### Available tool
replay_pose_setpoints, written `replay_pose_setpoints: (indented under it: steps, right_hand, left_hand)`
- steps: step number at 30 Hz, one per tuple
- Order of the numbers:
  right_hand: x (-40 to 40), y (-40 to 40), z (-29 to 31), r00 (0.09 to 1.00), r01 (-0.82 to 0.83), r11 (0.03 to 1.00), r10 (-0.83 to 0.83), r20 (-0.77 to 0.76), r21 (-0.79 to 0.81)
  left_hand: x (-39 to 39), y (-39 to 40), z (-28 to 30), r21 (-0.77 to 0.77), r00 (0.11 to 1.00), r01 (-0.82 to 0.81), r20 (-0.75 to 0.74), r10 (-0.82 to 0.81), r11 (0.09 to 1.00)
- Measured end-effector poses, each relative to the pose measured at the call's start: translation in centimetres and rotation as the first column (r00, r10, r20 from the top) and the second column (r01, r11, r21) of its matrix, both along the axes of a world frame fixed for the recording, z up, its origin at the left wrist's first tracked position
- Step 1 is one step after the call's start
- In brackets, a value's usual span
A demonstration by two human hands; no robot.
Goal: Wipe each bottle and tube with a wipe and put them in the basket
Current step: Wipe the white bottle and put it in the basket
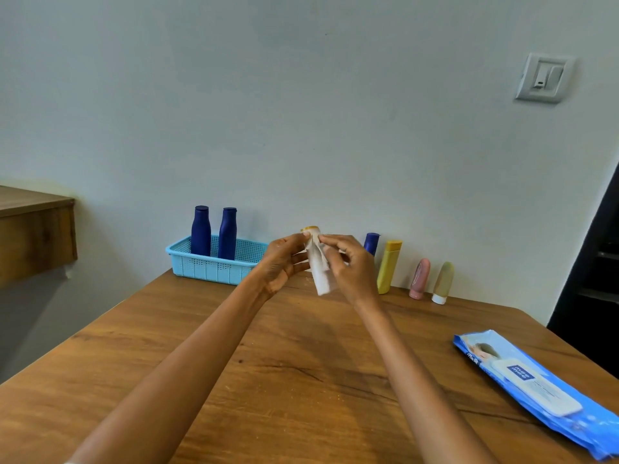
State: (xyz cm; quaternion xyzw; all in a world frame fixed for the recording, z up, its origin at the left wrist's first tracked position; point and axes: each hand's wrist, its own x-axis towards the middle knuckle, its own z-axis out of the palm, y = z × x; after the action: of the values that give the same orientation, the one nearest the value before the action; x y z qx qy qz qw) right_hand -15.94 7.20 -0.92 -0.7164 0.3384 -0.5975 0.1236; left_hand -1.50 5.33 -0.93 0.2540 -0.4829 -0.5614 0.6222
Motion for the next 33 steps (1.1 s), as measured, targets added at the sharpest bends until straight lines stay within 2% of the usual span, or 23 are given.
replay_pose_setpoints:
  steps: [4,7,10,15,22,25,28,30,33]
  right_hand:
    - [0.6,-0.4,-0.4,0.998,0.04,0.998,-0.037,-0.053,0.053]
    - [-0.3,-0.9,-0.6,0.992,0.112,0.974,-0.099,-0.075,0.199]
    - [-0.9,-1.2,-0.8,0.994,0.096,0.963,-0.079,-0.074,0.25]
    - [-1.5,-1.3,-1.1,0.986,0.154,0.963,-0.137,-0.091,0.222]
    - [-1.2,-1.2,-1.9,0.931,0.3,0.931,-0.237,-0.278,0.21]
    - [-1.1,-1.1,-1.2,0.954,0.282,0.938,-0.251,-0.165,0.203]
    - [-1.2,-1.1,-0.7,0.969,0.228,0.946,-0.245,0.045,0.228]
    - [-1.4,-1.2,-1.0,0.972,0.213,0.94,-0.232,0.041,0.266]
    - [-1.3,-1.4,-2.0,0.985,0.169,0.908,-0.151,-0.077,0.383]
  left_hand:
    - [0.1,0.2,0.4,-0.061,0.998,0.07,-0.004,-0.07,0.996]
    - [-0.1,0.2,0.2,-0.091,0.995,0.101,0.024,-0.1,0.991]
    - [-0.4,-0.1,0.0,-0.105,0.999,0.045,0.014,-0.043,0.993]
    - [-0.1,-0.5,0.3,-0.068,0.997,-0.048,-0.056,0.044,0.997]
    - [0.9,-0.9,0.6,0.022,0.956,-0.27,-0.112,0.271,0.963]
    - [0.8,-1.0,0.6,0.037,0.947,-0.317,-0.033,0.318,0.948]
    - [-0.1,-0.9,0.3,0.024,0.937,-0.313,0.168,0.305,0.949]
    - [-0.8,-0.9,-0.1,-0.011,0.894,-0.334,0.315,0.32,0.943]
    - [-1.5,-0.9,-1.0,-0.095,0.792,-0.38,0.48,0.377,0.92]
